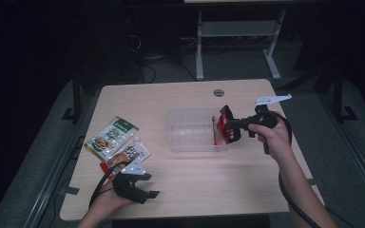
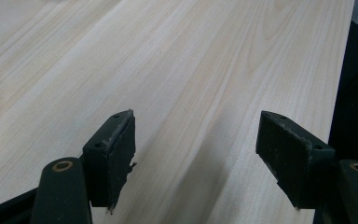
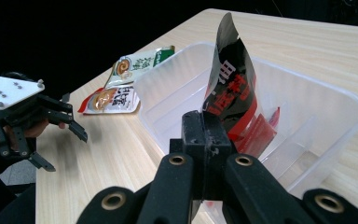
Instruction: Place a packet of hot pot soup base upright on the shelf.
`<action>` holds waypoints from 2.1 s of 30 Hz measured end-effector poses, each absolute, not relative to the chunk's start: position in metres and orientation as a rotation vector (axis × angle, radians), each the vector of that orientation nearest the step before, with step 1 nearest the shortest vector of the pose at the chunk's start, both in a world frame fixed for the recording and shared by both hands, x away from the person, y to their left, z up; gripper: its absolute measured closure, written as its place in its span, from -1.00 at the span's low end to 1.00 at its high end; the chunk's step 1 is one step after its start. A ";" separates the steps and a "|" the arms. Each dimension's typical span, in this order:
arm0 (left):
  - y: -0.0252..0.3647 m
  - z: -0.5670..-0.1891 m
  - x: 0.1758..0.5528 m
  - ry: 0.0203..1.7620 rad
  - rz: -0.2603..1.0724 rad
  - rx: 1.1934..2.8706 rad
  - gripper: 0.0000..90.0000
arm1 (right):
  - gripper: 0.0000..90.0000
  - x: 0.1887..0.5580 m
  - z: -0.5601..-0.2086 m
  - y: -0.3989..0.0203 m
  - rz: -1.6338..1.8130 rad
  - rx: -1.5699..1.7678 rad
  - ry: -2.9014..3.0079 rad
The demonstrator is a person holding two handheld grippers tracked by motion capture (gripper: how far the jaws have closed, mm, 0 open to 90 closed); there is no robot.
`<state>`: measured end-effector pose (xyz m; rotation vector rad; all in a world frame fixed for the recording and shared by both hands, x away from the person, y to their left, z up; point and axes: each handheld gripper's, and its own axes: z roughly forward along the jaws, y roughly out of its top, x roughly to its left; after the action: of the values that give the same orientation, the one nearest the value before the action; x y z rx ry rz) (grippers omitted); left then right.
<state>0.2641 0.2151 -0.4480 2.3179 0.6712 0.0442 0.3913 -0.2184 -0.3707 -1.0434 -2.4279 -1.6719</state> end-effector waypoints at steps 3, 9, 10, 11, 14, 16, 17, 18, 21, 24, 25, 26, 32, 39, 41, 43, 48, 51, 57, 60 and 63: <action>0.215 -0.448 0.264 0.659 0.048 2.325 -0.38 | 1.00 0.393 -0.374 -0.216 -1.667 -1.050 -2.420; 0.214 -0.449 0.264 0.668 0.042 2.323 -0.38 | 1.00 0.397 -0.380 -0.217 -1.678 -1.062 -2.394; 0.214 -0.449 0.264 0.668 0.042 2.323 -0.38 | 1.00 0.397 -0.380 -0.217 -1.678 -1.062 -2.394; 0.214 -0.449 0.264 0.664 0.042 2.325 -0.38 | 1.00 0.398 -0.381 -0.217 -1.681 -1.070 -2.387; 0.214 -0.449 0.264 0.665 0.039 2.326 -0.38 | 1.00 0.400 -0.382 -0.217 -1.680 -1.069 -2.390; 0.213 -0.449 0.264 0.665 0.039 2.327 -0.38 | 1.00 0.401 -0.382 -0.215 -1.672 -1.076 -2.398; 0.213 -0.449 0.264 0.667 0.037 2.326 -0.38 | 1.00 0.403 -0.382 -0.214 -1.659 -1.083 -2.411; 0.213 -0.449 0.264 0.666 0.037 2.329 -0.38 | 1.00 0.403 -0.382 -0.214 -1.659 -1.083 -2.411; 0.214 -0.449 0.264 0.659 0.038 2.336 -0.38 | 1.00 0.408 -0.384 -0.207 -1.635 -1.087 -2.448; 0.214 -0.450 0.264 0.666 0.036 2.330 -0.38 | 1.00 0.411 -0.386 -0.203 -1.605 -1.092 -2.478; 0.214 -0.450 0.264 0.666 0.035 2.331 -0.38 | 1.00 0.411 -0.386 -0.203 -1.605 -1.092 -2.478; 0.214 -0.450 0.264 0.669 0.033 2.331 -0.38 | 1.00 0.412 -0.387 -0.202 -1.607 -1.090 -2.482; 0.212 -0.451 0.264 0.664 0.033 2.335 -0.38 | 1.00 0.417 -0.388 -0.203 -1.609 -1.115 -2.489; 0.212 -0.452 0.264 0.661 0.033 2.344 -0.38 | 0.84 0.424 -0.391 -0.203 -1.632 -1.158 -2.477; 0.212 -0.453 0.264 0.661 0.033 2.346 -0.38 | 0.76 0.424 -0.390 -0.202 -1.634 -1.162 -2.475; 0.212 -0.453 0.264 0.657 0.037 2.346 -0.38 | 0.72 0.424 -0.389 -0.202 -1.631 -1.156 -2.480; 0.213 -0.453 0.264 0.654 0.049 2.343 -0.38 | 0.46 0.422 -0.385 -0.201 -1.640 -1.158 -2.480; 0.214 -0.453 0.264 0.648 0.049 2.349 -0.39 | 0.24 0.418 -0.379 -0.204 -1.636 -1.174 -2.471; 0.214 -0.453 0.264 0.657 0.048 2.335 -0.41 | 0.18 0.410 -0.371 -0.208 -1.626 -1.177 -2.480; 0.215 -0.453 0.265 0.643 0.054 2.349 -0.45 | 0.11 0.405 -0.364 -0.211 -1.614 -1.197 -2.515; 0.215 -0.453 0.264 0.644 0.049 2.350 -0.49 | 0.05 0.400 -0.360 -0.216 -1.602 -1.184 -2.522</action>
<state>0.2643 0.2147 -0.4526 2.3497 0.6444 0.0491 0.3996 -0.2163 -0.3599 -1.1837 -2.5220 -1.6023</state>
